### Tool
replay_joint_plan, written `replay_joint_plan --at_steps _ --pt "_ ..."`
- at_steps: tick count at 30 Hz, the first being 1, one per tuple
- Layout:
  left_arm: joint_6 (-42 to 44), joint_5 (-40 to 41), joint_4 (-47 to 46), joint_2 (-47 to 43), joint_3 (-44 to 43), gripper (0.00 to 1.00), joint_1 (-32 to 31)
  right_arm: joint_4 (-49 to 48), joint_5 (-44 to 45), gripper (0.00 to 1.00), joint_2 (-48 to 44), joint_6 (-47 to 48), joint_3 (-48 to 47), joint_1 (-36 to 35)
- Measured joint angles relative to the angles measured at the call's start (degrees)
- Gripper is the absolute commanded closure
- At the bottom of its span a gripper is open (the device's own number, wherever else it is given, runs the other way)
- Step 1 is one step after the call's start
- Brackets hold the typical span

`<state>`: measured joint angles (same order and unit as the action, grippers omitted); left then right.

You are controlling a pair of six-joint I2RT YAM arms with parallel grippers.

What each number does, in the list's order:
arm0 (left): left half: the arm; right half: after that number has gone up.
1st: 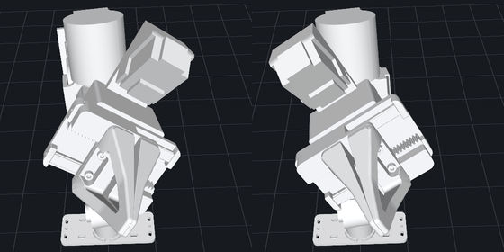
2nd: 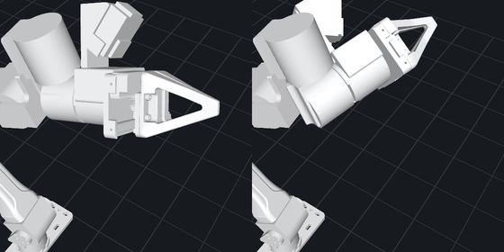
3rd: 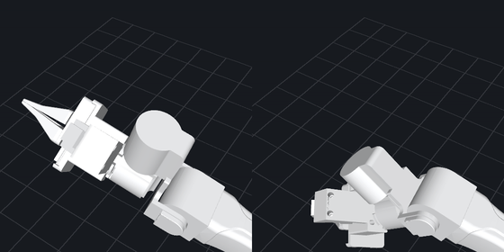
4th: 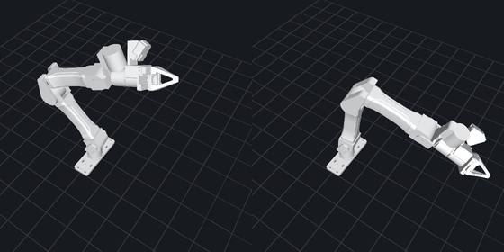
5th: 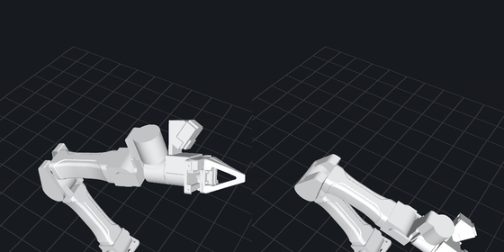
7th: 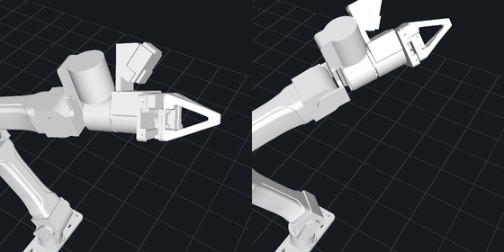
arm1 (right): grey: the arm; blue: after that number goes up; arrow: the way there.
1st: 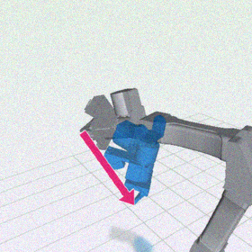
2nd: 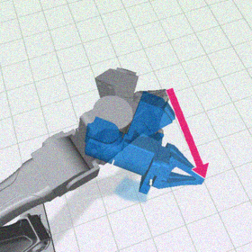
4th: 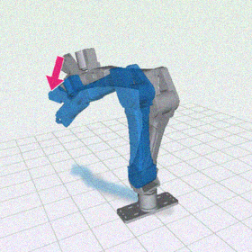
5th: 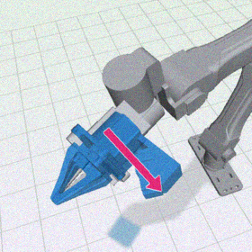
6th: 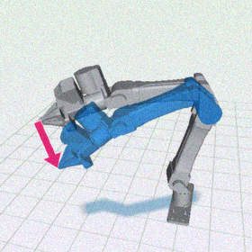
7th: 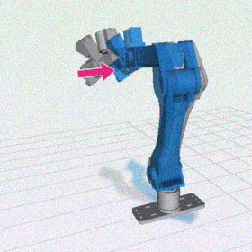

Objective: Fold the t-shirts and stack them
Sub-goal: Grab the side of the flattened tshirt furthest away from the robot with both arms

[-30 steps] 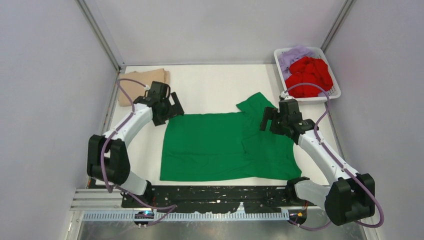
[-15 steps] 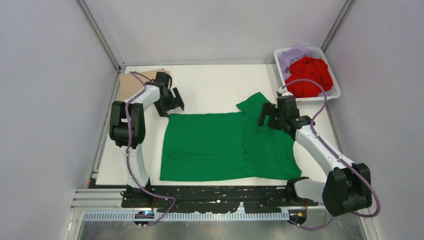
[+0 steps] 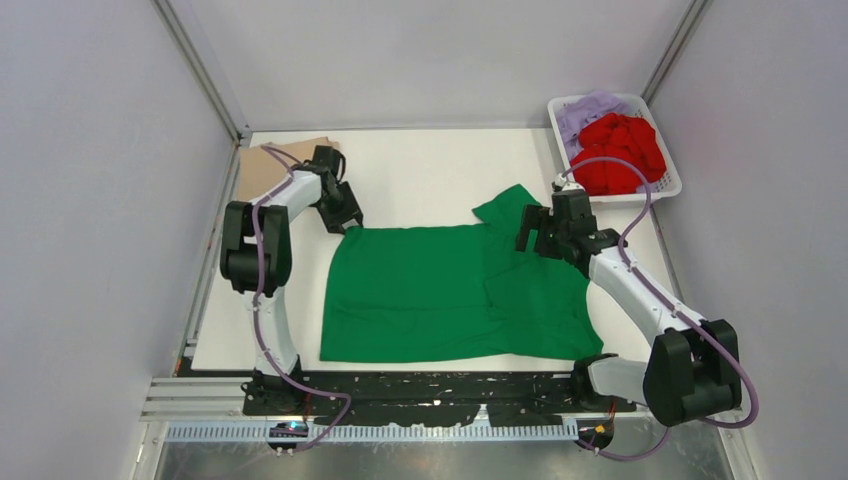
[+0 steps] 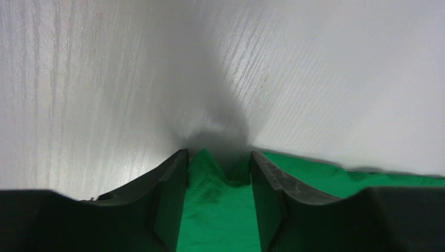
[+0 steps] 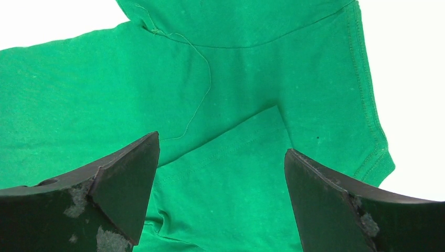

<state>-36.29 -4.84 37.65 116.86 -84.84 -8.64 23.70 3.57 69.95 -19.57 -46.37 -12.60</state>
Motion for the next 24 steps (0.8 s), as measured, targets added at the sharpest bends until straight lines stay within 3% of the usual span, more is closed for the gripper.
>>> replay_joint_plan --at_steps 10,19,24 --pt "-0.81 4.87 5.60 0.96 -3.08 1.00 -2.27 -0.83 0.35 0.05 5.70 0.83 -2.97 0.00" --pt "-0.46 6.36 7.50 0.96 -4.31 1.00 -2.60 -2.12 0.79 0.03 22.34 3.96 -19.54 -0.04" --pt "0.63 6.08 7.54 0.94 -4.28 1.00 -2.60 0.79 3.13 0.01 39.39 4.57 -39.32 -0.70"
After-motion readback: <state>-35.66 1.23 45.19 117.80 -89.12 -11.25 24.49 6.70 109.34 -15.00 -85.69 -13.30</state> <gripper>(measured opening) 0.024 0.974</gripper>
